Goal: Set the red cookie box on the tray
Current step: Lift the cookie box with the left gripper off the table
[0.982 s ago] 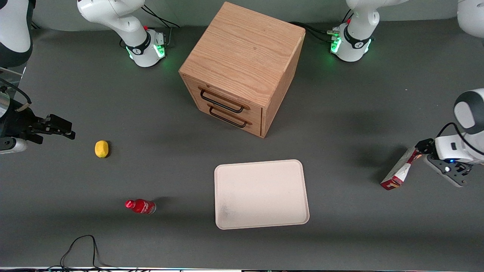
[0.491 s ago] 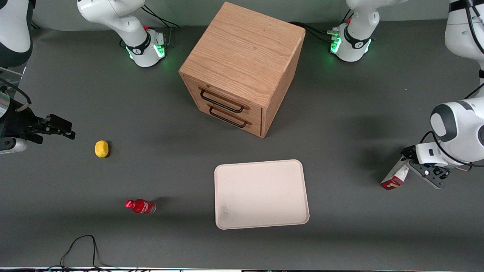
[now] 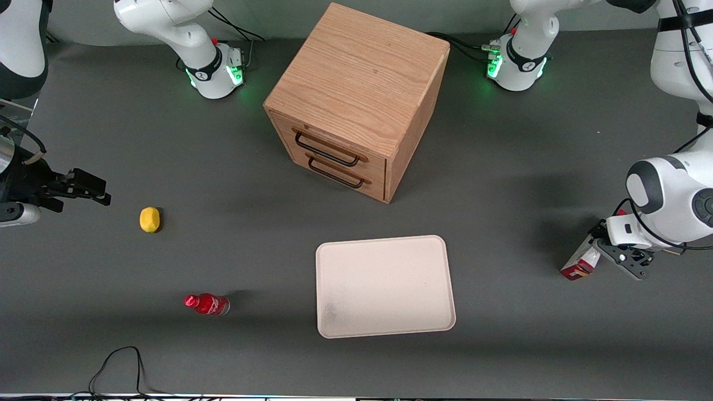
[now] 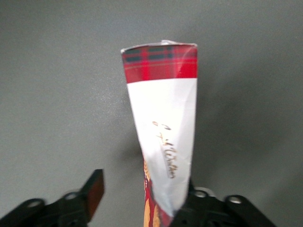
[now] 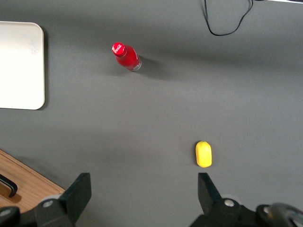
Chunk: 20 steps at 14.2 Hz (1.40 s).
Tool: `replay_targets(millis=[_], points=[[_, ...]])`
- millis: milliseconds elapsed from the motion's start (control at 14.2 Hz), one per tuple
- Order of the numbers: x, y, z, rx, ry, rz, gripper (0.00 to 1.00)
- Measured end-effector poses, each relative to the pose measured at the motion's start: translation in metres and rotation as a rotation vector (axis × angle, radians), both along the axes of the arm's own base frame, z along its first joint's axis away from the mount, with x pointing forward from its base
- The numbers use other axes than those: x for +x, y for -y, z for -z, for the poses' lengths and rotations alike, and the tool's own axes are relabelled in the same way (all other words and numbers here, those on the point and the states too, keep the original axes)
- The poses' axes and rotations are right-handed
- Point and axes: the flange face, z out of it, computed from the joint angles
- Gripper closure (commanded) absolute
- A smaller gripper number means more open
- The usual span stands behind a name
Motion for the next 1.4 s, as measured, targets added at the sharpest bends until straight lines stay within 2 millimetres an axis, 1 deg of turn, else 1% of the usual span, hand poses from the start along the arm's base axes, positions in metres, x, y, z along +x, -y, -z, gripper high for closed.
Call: replay_targets(millis=[70,561,632,702,772,842,982,1263,1333,1404], points=[[0.0,0.0,0.0,-0.002,0.0,-0.003,1.0],[0.001,-0.001,-0.002,-0.005,0.006,-0.032,1.0],[0.003,-0.001,-0.007,-0.005,0.007,-0.033,1.0],[0.005,-0.001,-0.015,-0.006,-0.001,-0.035,1.0],[0.007,-0.002,-0.031,-0.008,-0.01,-0.037,1.0],[0.01,-0.003,-0.053,-0.009,-0.016,-0.04,1.0],[0.011,-0.004,-0.111,-0.011,-0.024,-0.044,1.0],[-0.003,-0.004,-0.232,-0.005,-0.067,-0.065,1.0],[-0.008,-0.004,-0.26,0.002,-0.076,-0.071,1.0],[-0.012,-0.004,-0.283,0.011,-0.08,-0.077,1.0]])
